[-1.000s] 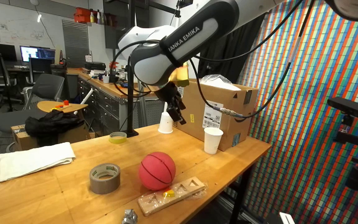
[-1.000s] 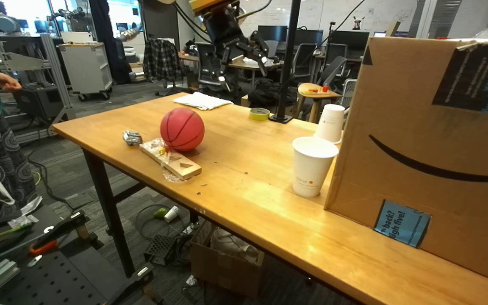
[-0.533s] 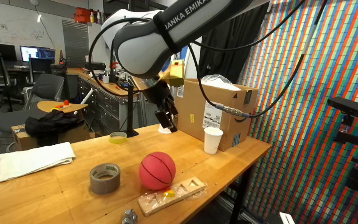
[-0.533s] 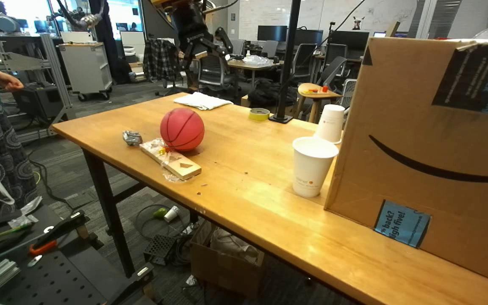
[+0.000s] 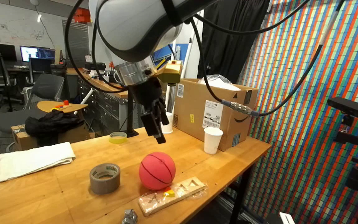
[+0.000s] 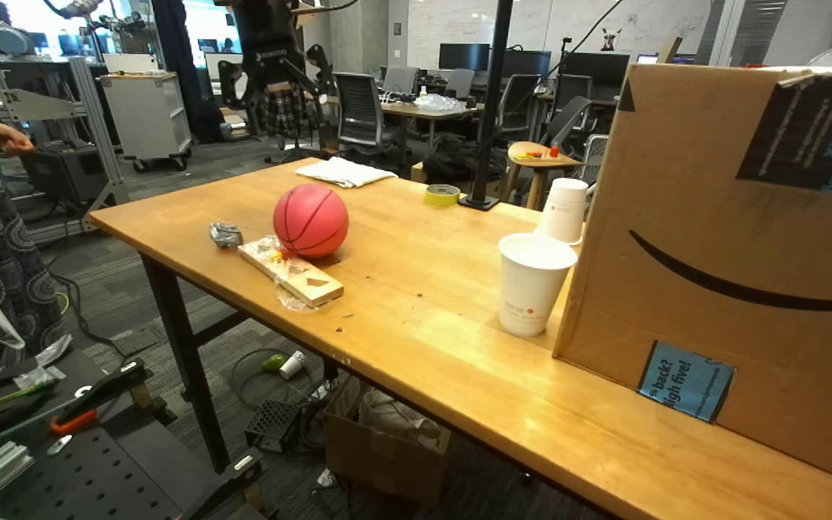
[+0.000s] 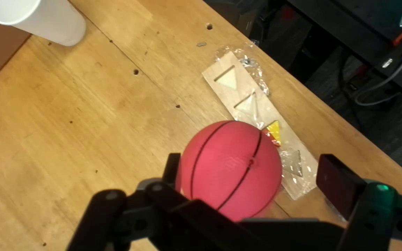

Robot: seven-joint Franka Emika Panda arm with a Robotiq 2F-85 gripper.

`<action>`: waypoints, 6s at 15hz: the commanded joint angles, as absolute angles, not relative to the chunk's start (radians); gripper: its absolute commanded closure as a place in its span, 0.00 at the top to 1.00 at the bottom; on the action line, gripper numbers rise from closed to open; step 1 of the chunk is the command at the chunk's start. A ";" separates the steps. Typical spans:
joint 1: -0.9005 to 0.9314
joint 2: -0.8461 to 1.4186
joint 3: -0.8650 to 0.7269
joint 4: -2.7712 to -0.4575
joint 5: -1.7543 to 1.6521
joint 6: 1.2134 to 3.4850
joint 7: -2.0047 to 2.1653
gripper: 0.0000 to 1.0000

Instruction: Put the white bowl in the cup closest to you, then put the basketball on the brown tape

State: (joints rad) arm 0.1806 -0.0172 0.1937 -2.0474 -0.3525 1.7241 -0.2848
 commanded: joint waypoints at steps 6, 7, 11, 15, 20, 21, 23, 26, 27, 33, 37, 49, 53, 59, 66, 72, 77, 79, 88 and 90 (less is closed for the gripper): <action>0.238 -0.006 0.240 -2.083 -0.189 1.907 -0.331 1.00; 0.240 0.005 0.243 -2.078 -0.198 1.924 -0.337 1.00; 0.231 0.031 0.235 -2.071 -0.235 1.963 -0.368 1.00; 0.202 0.046 0.205 -2.075 -0.270 1.980 -0.407 1.00; 0.163 0.065 0.167 -2.085 -0.264 1.989 -0.455 1.00; 0.156 0.070 0.162 -2.089 -0.266 1.988 -0.458 1.00; 0.141 0.075 0.149 -2.102 -0.257 1.981 -0.463 1.00; 0.126 0.082 0.138 -2.131 -0.247 1.984 -0.458 1.00; 0.122 0.087 0.136 -2.141 -0.244 1.988 -0.458 1.00; 0.109 0.094 0.141 -2.191 -0.145 2.005 -0.462 0.97; 0.110 0.086 0.142 -2.204 -0.092 2.017 -0.455 0.61; 0.134 0.029 0.163 -2.181 -0.082 2.022 -0.435 0.00; 0.164 -0.002 0.189 -2.130 -0.095 2.005 -0.428 0.01; 0.229 0.015 0.244 -2.037 -0.131 2.021 -0.422 0.01; 0.270 0.129 0.277 -1.917 -0.179 2.085 -0.432 0.02; 0.282 0.242 0.264 -1.825 -0.342 2.076 -0.447 0.04; 0.262 0.289 0.226 -1.837 -0.432 2.064 -0.448 0.42; 0.253 0.298 0.213 -1.845 -0.440 2.062 -0.447 0.58; 0.230 0.297 0.205 -1.856 -0.405 2.023 -0.437 1.00; 0.231 0.288 0.209 -1.856 -0.393 2.008 -0.434 1.00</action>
State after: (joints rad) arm 0.2344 0.3054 0.2011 -1.8642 -0.4187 2.0434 -0.4352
